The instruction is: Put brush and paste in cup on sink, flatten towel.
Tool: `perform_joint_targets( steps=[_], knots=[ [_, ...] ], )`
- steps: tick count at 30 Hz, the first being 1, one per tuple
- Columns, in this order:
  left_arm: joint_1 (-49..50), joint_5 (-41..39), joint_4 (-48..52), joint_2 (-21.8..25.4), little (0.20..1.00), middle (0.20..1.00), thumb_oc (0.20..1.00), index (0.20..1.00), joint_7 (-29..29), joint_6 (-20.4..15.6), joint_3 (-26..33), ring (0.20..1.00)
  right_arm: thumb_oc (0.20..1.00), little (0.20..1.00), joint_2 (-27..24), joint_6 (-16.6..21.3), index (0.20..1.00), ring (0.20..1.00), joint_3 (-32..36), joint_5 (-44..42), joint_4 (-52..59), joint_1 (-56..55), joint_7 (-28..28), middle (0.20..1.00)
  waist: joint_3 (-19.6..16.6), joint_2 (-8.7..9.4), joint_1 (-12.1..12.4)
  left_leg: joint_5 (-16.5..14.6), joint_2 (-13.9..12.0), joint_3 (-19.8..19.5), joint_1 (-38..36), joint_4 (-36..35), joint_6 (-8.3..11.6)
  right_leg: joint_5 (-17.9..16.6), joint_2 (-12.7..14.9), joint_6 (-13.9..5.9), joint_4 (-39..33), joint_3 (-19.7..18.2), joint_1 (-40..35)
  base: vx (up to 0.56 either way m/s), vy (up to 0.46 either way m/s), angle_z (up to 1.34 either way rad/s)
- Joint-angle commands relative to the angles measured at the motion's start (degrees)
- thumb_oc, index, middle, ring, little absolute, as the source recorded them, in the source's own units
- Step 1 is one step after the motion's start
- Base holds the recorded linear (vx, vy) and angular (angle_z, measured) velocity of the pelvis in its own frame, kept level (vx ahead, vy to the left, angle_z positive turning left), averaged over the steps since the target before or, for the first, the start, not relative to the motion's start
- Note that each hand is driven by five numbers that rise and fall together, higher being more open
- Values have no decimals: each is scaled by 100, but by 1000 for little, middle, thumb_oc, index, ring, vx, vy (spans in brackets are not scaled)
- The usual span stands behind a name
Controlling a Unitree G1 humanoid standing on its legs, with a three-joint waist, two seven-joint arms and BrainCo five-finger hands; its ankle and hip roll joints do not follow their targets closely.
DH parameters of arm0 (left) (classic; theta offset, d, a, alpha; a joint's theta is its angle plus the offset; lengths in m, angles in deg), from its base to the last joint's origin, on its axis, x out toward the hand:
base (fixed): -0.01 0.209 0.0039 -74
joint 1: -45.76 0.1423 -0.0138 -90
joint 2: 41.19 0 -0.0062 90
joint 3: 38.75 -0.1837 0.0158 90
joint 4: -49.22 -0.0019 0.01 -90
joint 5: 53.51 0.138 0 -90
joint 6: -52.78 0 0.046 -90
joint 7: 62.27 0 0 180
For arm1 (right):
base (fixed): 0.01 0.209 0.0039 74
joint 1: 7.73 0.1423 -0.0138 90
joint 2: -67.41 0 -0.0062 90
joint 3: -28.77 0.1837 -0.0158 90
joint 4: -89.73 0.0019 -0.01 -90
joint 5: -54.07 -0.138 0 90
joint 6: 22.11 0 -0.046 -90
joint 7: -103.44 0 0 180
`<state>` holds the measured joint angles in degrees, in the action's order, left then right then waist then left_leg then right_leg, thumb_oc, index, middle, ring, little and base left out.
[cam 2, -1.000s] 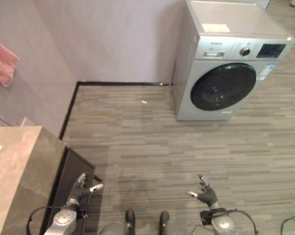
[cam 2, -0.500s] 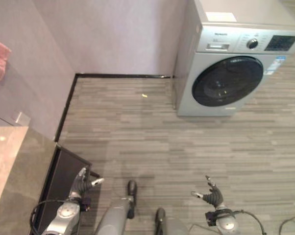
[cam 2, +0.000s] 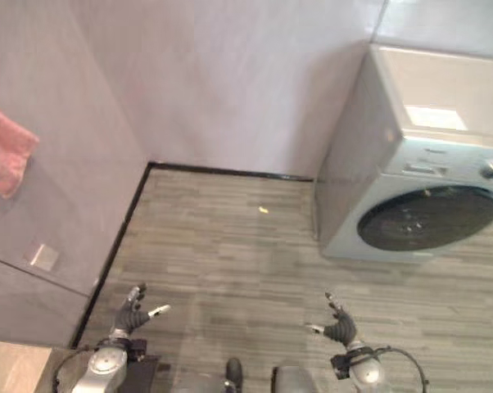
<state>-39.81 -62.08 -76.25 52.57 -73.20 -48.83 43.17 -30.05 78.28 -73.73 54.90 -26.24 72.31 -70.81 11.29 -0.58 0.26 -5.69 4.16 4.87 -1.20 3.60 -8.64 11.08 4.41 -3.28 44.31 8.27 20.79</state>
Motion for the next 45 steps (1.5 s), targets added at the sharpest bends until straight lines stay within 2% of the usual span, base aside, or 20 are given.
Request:
perform_joint_targets(
  steps=[1, 3, 4, 6, 10, 12, 14, 16, 18, 21, 22, 25, 27, 29, 31, 34, 38, 40, 43, 45],
  knots=[
    [-153, 203, 60, 221, 1000, 1000, 1000, 1000, 67, -197, -160, 1000, 1000, 1000, -92, 163, 1000, 1000, 95, -25, 142, -48, -35, 1000, 86, 209, -270, 122, 230, -341, -174, 111, 482, -1343, -212, -406, -2486, -182, -311, 492, -87, 130],
    [-172, 203, 45, 215, 1000, 1000, 1000, 1000, 73, -212, -183, 1000, 1000, 1000, -101, 165, 1000, 1000, 122, -12, 180, -92, -38, 1000, 55, 224, -344, 87, 251, -498, -304, 46, 523, -1465, -261, -465, -2954, -324, -298, 428, -79, 113],
    [-249, 237, -13, 213, 1000, 1000, 1000, 1000, 81, -214, -246, 1000, 1000, 1000, -117, 149, 1000, 1000, 194, -19, 178, -151, -9, 1000, -7, 252, -497, 66, 323, -898, -506, 79, 599, -1776, -415, -622, -3517, -1046, -199, 516, -121, 79],
    [-352, 235, -76, 208, 1000, 1000, 1000, 1000, 44, -216, -311, 1000, 1000, 1000, -148, 136, 1000, 1000, 222, -31, 180, -172, -5, 1000, -67, 260, -551, 60, 338, -1302, -612, 132, 634, -1949, -581, -744, -3508, -1648, -172, 539, -170, 111],
    [-471, 218, -189, 82, 1000, 1000, 1000, 1000, 81, -202, -503, 1000, 1000, 1000, -228, 142, 1000, 1000, 251, -68, 208, -365, -90, 1000, -285, 253, -642, 201, 241, -1791, -613, 666, 869, -1647, -765, -540, -3309, -1765, -564, 388, -193, 145],
    [-594, 178, -182, 26, 1000, 1000, 1000, 1000, 98, -185, -575, 1000, 1000, 1000, -379, 160, 1000, 1000, 334, -174, 178, -350, -51, 1000, -198, 383, -601, 780, 49, -1273, 280, 2179, 1258, -1451, -537, -310, -3447, -1370, -1078, 288, -282, 106],
    [-625, 133, -128, 53, 1000, 1000, 1000, 1000, 64, -179, -581, 1000, 1000, 1000, -460, 138, 1000, 1000, 288, -135, 121, -260, 22, 1000, -158, 431, -595, 575, -179, -628, 580, 2453, 1124, -1276, -482, -169, -3403, -1033, -1194, 201, -227, 115],
    [-646, 144, -83, 84, 1000, 1000, 1000, 1000, 106, -159, -593, 1000, 1000, 1000, -486, 121, 1000, 1000, 387, -45, 98, -391, 111, 1000, -202, 415, -704, 450, -855, 521, 613, 1523, 999, -1022, -299, -209, -3335, -568, -1390, 218, -127, 109],
    [-725, 169, -190, 64, 1000, 1000, 1000, 1000, 89, -175, -625, 1000, 1000, 1000, -444, 110, 1000, 1000, 450, -10, 41, -470, 179, 1000, -261, 395, -721, 333, -913, 786, 812, 934, 972, -872, -168, -216, -3314, -281, -1480, 205, -3, 158],
    [-684, 199, -232, 50, 1000, 1000, 1000, 1000, 56, -182, -631, 1000, 1000, 1000, -433, 116, 1000, 1000, 482, 17, -88, -461, 243, 1000, -287, 350, -698, 730, -942, 804, 1102, 441, 1075, -759, -113, -221, -3318, -94, -1652, 184, 49, 95],
    [-654, 248, -232, 90, 1000, 1000, 1000, 1000, 39, -183, -604, 1000, 1000, 1000, -430, 134, 1000, 1000, 507, 37, -126, -466, 257, 1000, -262, 309, -699, 1085, -1176, 1152, 1347, 144, 1206, -670, -109, -229, -3370, 9, -1818, 190, 46, 24],
    [-501, 261, -172, 128, 1000, 1000, 1000, 1000, 73, -152, -518, 1000, 1000, 1000, -427, 135, 1000, 1000, 559, 19, -95, -516, 223, 1000, -251, 343, -669, 1293, -1338, 1448, 1454, -329, 1347, -511, -6, -297, -3455, 68, -2143, 299, 98, 43],
    [-320, 268, -37, 185, 1000, 1000, 1000, 1000, 97, -130, -433, 1000, 1000, 1000, -476, 96, 1000, 1000, 536, 98, -132, -492, 193, 1000, -245, 282, -550, 1682, -1460, 1540, 1499, -531, 1359, -482, -13, -329, -3459, 127, -2360, 358, 196, 25],
    [-90, 276, 53, 207, 1000, 1000, 1000, 1000, 147, -122, -362, 1000, 1000, 1000, -448, 32, 1000, 1000, 440, 231, -308, -352, 160, 1000, -383, 271, -328, 1580, -1210, 990, 1528, -221, 1255, -414, 190, -425, -3366, -40, -2571, 466, 336, -23],
    [-14, 315, 82, 237, 1000, 1000, 1000, 1000, 210, -123, -363, 1000, 1000, 1000, -344, 42, 1000, 1000, 488, 207, -354, -316, 149, 1000, -463, 340, -238, 1410, -1041, 972, 1609, 57, 1160, -544, 367, -474, -3299, -86, -2659, 364, 294, -47],
    [18, 385, 86, 291, 1000, 1000, 1000, 1000, 249, -125, -412, 1000, 1000, 1000, -191, 36, 1000, 1000, 426, 231, -337, -229, 143, 1000, -518, 440, -174, 1089, -655, 1002, 1454, 137, 882, -1463, 767, -598, -2463, -216, -2462, 231, 304, 5],
    [-45, 485, 153, 407, 1000, 1000, 1000, 1000, 293, -104, -521, 1000, 1000, 1000, -114, 52, 1000, 1000, 269, 217, -275, -137, 98, 1000, -309, 284, -258, 958, -503, 776, 1055, -66, 670, -2207, 628, -503, -1179, -497, -1902, 192, 241, 53],
    [-105, 653, 186, 441, 1000, 1000, 1000, 1000, 329, -76, -655, 1000, 1000, 1000, -106, 77, 1000, 1000, 201, 178, -278, -124, 43, 1000, -256, 242, -429, 875, -414, 530, 884, -163, 650, -1843, 52, -453, -1057, -937, -1659, 212, 129, 75],
    [-216, 749, 5, 431, 1000, 1000, 1000, 1000, 273, -112, -726, 1000, 1000, 1000, -103, 87, 1000, 1000, 101, 168, -280, -114, 35, 1000, -205, 177, -488, 796, -465, 491, 512, -362, 677, -1449, 152, -356, -1430, -442, -1140, 235, 74, 56],
    [-250, 740, -55, 418, 1000, 1000, 1000, 1000, 270, -138, -777, 1000, 1000, 1000, -120, 100, 1000, 1000, 98, 137, -333, -120, 35, 1000, -157, 191, -560, 695, -432, 324, 380, -294, 714, -1279, 46, -370, -1888, -536, -983, 263, -57, 13]
  ],
)
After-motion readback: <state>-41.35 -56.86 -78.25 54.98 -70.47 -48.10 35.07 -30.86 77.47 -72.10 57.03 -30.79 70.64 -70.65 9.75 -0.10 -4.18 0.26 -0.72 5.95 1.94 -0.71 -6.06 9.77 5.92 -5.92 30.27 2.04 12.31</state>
